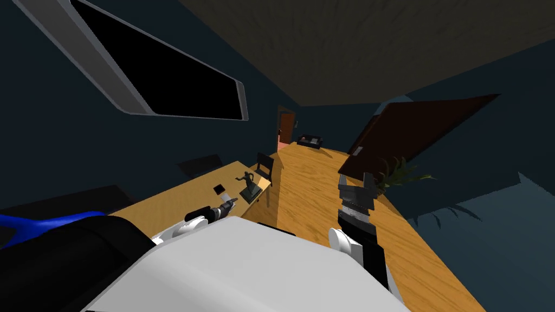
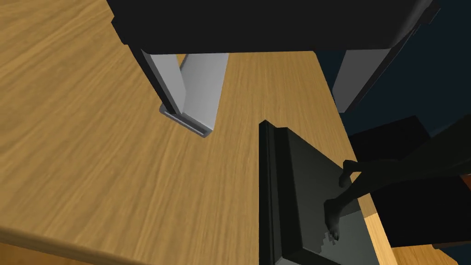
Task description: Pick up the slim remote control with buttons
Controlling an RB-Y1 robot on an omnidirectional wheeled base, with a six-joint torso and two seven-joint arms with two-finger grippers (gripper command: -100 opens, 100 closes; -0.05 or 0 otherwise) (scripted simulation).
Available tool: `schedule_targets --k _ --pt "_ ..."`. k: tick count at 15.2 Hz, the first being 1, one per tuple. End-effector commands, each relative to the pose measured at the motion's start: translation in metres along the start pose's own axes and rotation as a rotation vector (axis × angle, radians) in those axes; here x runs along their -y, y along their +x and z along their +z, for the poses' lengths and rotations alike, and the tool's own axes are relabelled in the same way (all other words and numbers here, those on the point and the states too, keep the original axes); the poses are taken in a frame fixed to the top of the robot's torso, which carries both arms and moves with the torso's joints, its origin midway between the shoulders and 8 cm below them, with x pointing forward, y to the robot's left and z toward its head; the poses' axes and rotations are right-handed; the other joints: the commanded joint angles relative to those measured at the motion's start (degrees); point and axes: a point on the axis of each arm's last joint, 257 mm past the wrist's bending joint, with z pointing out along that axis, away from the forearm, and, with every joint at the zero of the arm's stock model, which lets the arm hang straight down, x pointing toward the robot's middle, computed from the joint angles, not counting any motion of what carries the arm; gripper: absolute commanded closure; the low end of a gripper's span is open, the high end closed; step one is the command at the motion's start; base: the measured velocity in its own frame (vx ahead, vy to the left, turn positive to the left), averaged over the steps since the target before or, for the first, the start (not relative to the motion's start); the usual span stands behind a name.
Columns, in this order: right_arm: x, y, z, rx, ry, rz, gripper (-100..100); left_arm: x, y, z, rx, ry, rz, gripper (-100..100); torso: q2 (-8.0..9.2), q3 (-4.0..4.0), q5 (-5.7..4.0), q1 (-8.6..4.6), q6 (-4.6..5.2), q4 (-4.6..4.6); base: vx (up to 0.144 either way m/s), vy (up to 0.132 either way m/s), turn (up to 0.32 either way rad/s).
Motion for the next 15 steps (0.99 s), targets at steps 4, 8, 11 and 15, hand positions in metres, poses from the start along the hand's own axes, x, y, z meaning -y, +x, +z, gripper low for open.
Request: schedule_targets --k 4,8,11,15 --pt "0.000 0.000 0.000 0.000 0.000 0.000 0 -0.047 -0.013 -0.009 -0.015 -0.131 -0.009 -100 -0.01 -0.01 0.01 0.00 -0.06 0.00 0.038 0.031 -0.205" --pt "0.000 0.000 0.000 0.000 0.000 0.000 0 -0.092 -0.029 -0.023 -0.028 -0.259 -0.013 -100 0.04 0.02 -0.01 -0.07 -0.08 0.00 0.028 0.019 -0.172" --pt "0.000 0.000 0.000 0.000 0.000 0.000 0 -0.112 -0.037 -0.032 -0.034 -0.318 -0.021 -100 -0.05 -0.03 0.00 -0.01 -0.03 -0.01 0.046 0.039 -0.280" --pt "0.000 0.000 0.000 0.000 0.000 0.000 0 -0.148 -0.050 -0.052 -0.045 -0.424 -0.036 -100 0.00 0.00 -0.01 -0.05 0.00 0.00 0.029 0.024 -0.189"
